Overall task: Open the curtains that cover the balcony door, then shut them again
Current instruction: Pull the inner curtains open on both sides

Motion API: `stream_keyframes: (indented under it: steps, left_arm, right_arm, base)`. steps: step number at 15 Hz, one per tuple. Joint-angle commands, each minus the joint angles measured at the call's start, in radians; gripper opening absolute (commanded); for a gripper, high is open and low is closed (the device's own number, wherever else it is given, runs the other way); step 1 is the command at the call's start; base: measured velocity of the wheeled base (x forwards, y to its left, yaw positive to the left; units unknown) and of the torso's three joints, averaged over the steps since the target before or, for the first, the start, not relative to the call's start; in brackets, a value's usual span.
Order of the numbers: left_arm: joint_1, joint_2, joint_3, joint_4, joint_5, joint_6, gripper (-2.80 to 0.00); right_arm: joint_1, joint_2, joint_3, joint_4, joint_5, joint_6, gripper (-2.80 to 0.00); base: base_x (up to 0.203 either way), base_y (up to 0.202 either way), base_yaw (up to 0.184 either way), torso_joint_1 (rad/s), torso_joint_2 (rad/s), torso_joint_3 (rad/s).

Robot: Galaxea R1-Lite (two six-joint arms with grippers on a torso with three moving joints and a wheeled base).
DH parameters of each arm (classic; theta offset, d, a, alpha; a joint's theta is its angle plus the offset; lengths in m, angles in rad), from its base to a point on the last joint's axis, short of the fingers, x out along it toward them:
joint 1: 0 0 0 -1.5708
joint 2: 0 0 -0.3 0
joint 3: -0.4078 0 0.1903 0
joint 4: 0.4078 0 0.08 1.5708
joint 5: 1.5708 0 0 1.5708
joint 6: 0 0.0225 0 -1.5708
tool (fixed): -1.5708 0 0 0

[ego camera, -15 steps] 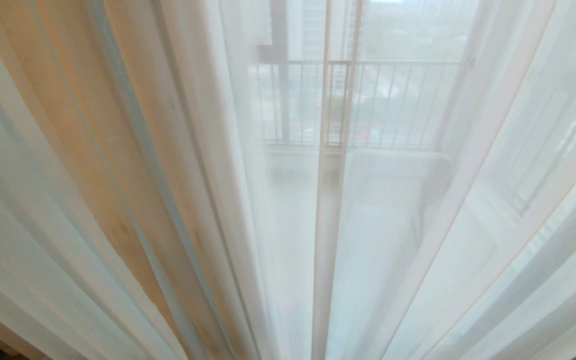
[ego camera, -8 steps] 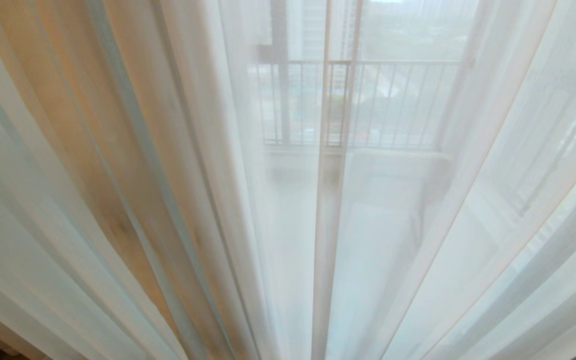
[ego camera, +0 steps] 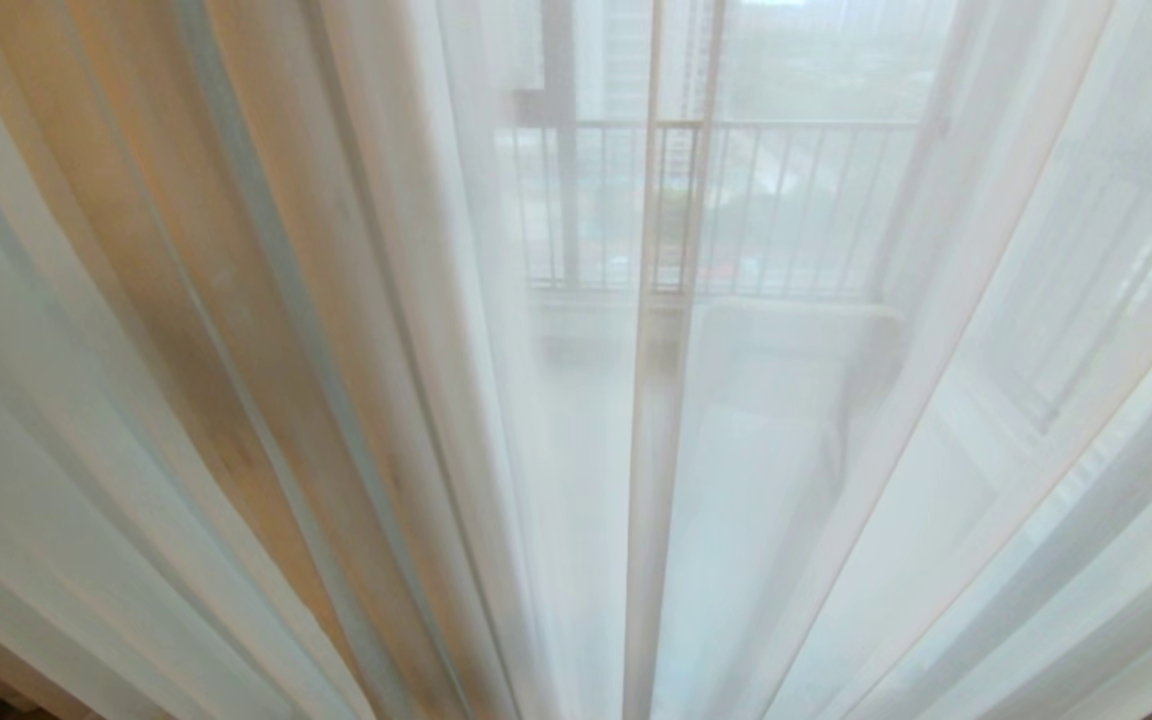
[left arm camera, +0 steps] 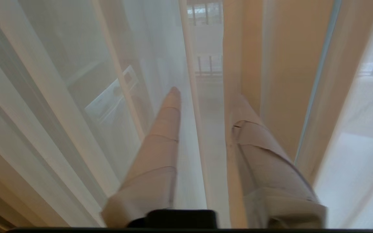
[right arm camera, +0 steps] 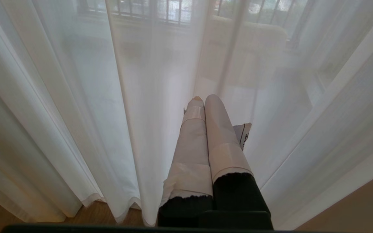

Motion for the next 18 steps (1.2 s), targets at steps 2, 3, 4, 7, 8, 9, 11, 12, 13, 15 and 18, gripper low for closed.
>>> stream_keyframes:
  steps: [2, 3, 4, 7, 8, 9, 11, 12, 13, 15, 18]
  left_arm:
    - [-0.002, 0.011, 0.005, 0.0, -0.001, 0.002, 0.0]
    - [-0.002, 0.011, 0.008, 0.0, -0.001, 0.002, 0.0]
    - [-0.002, 0.011, 0.011, 0.001, -0.001, 0.003, 0.0]
    - [-0.002, 0.03, 0.001, -0.001, -0.003, 0.005, 0.0]
    - [-0.002, 0.029, -0.004, 0.0, -0.001, 0.005, 0.0]
    - [-0.002, 0.028, -0.011, 0.0, -0.001, 0.003, 0.0]
    - [-0.005, 0.03, -0.006, 0.0, -0.005, 0.005, 0.0]
    - [-0.005, 0.033, -0.006, 0.0, -0.009, 0.005, 0.0]
    - [-0.005, 0.034, -0.009, 0.0, -0.01, 0.005, 0.0]
    - [-0.005, 0.04, -0.018, 0.002, -0.012, 0.005, 0.0]
    - [-0.005, 0.031, -0.011, 0.002, -0.015, 0.005, 0.0]
  right_arm:
    - [0.0, 0.0, 0.0, 0.0, 0.0, -0.001, -2.8]
    - [0.0, 0.0, 0.0, 0.0, 0.0, -0.001, -2.8]
    - [0.0, 0.0, 0.0, 0.0, 0.0, -0.001, -2.8]
    - [0.0, 0.0, 0.0, 0.0, 0.001, -0.001, -2.8]
    - [0.0, 0.0, 0.0, 0.0, 0.0, -0.001, -2.8]
    - [0.0, 0.0, 0.0, 0.0, 0.001, -0.001, -2.8]
    - [0.0, 0.0, 0.0, 0.0, 0.0, -0.001, -2.8]
    - [0.0, 0.0, 0.0, 0.0, 0.0, -0.001, -2.8]
    - [0.0, 0.0, 0.0, 0.0, 0.001, -0.001, -2.8]
    - [0.0, 0.0, 0.0, 0.0, 0.001, -0.001, -2.8]
    - [0.0, 0.0, 0.0, 0.0, 0.001, -0.001, -2.8]
  base:
    - [0.0, 0.0, 0.0, 0.0, 0.0, 0.0]
    - [0.0, 0.0, 0.0, 0.0, 0.0, 0.0]
    - [0.0, 0.0, 0.0, 0.0, 0.0, 0.0]
    - [0.0, 0.0, 0.0, 0.0, 0.0, 0.0]
    - [0.0, 0.0, 0.0, 0.0, 0.0, 0.0]
    - [0.0, 0.0, 0.0, 0.0, 0.0, 0.0]
    - [0.0, 0.0, 0.0, 0.0, 0.0, 0.0]
    - [0.0, 0.0, 0.0, 0.0, 0.0, 0.0]
    - [0.0, 0.0, 0.0, 0.0, 0.0, 0.0]
    - [0.0, 0.0, 0.0, 0.0, 0.0, 0.0]
    - [0.0, 0.0, 0.0, 0.0, 0.0, 0.0]
